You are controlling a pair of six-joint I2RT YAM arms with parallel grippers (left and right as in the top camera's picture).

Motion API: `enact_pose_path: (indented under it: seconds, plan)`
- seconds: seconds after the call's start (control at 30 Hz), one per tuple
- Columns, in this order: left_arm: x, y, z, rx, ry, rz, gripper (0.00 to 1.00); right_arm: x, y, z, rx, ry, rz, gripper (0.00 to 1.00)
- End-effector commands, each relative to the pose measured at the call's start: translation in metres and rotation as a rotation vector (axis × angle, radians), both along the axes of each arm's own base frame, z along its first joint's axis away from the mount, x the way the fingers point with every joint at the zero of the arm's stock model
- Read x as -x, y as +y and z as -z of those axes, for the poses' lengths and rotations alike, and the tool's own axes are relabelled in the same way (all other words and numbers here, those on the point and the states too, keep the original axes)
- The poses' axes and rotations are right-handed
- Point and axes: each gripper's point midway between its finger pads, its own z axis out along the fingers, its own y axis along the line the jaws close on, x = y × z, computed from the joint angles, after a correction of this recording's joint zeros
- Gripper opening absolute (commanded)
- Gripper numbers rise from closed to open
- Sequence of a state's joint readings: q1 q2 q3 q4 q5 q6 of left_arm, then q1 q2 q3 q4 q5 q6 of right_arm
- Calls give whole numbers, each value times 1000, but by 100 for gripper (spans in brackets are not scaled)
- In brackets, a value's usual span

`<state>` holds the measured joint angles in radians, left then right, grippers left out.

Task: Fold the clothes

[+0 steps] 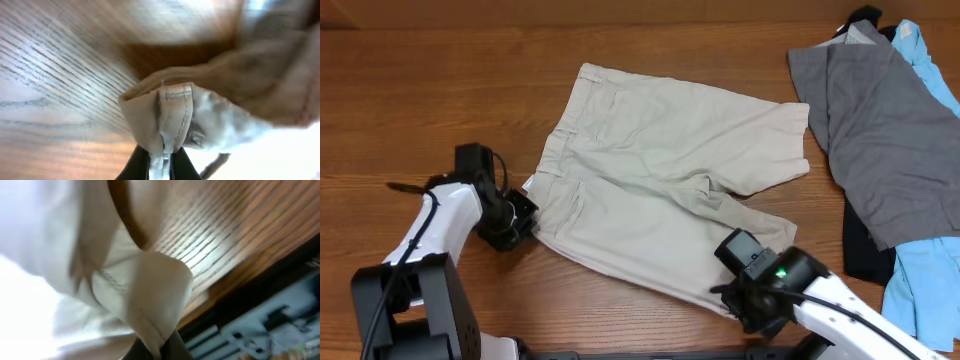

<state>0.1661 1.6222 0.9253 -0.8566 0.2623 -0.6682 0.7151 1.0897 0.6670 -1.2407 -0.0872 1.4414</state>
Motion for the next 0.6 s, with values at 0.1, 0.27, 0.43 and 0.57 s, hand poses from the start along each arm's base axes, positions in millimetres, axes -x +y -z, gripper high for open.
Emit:
enact_pose_path:
  seconds: [0.1,0.27,0.43,0.57]
  plan:
    - [-40,19,-98,-125,-318,141,4,-40,-9,-79,3,-315,-148,4]
    - [-30,21,-159,-197,-465,182,4,-36,-29,-126,43,-380,-141,4]
    - [-13,20,-206,-243,-559,199,4,-30,-37,-158,41,-405,-136,4]
    - [3,24,-230,-294,-578,205,4,-29,-34,-174,0,-429,-152,4]
